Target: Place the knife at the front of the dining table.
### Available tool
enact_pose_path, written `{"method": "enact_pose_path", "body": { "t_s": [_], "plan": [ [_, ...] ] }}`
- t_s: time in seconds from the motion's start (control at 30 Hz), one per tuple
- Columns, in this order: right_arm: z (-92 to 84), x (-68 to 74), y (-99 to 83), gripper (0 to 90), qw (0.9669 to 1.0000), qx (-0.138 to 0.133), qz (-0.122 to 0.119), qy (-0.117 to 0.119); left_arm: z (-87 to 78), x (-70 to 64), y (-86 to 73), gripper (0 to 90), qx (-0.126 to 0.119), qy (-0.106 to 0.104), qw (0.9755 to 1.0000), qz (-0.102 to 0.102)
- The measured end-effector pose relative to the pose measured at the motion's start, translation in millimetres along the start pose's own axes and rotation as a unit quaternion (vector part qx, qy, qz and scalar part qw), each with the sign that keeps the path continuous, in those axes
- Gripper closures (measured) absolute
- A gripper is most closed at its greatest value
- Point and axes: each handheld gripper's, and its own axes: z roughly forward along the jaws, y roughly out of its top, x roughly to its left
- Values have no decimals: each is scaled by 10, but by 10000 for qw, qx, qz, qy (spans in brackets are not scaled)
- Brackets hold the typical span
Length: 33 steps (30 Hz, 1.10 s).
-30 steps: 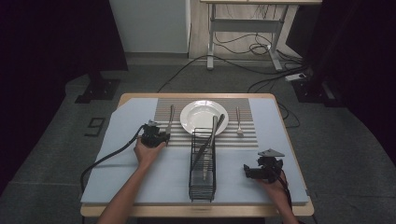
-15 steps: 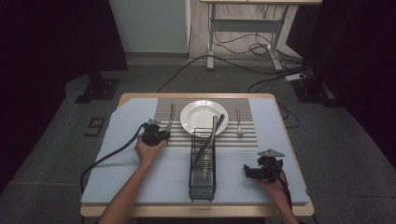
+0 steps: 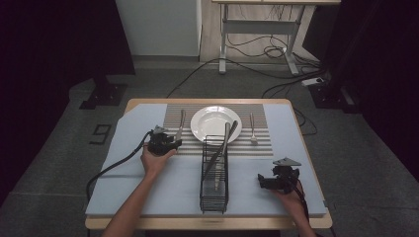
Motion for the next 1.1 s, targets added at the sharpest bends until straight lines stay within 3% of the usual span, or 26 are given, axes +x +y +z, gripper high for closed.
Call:
{"method": "enact_pose_path", "body": {
  "t_s": [0.2,0.47,0.57,0.67,0.73,0.8,0.87,0.97,1.1],
  "plan": [
    [0,0,0,0,10000,2,1,0,-307,-117,-59,416,-204,-274,9991,247],
    [0,0,0,0,10000,2,0,0,-696,-261,-255,395,-299,-476,9968,570],
    [0,0,0,0,10000,2,-1,0,-823,-290,-328,388,-339,-473,9964,610],
    [0,0,0,0,10000,1,0,0,-936,-279,-420,385,-380,-516,9966,521],
    [0,0,0,0,10000,1,0,0,-978,-270,-479,384,-370,-466,9969,508],
    [0,1,0,0,10000,0,0,-1,-1018,-290,-543,380,-341,-316,9969,634],
    [0,0,0,0,10000,1,1,0,-1041,-281,-606,380,-352,-412,9972,524],
    [0,0,0,0,10000,1,0,0,-1039,-272,-674,378,-276,-308,9976,561],
    [-1,-1,-1,0,10000,-3,-2,0,-1014,-240,-732,378,-227,-371,9980,462]
  ]
}}
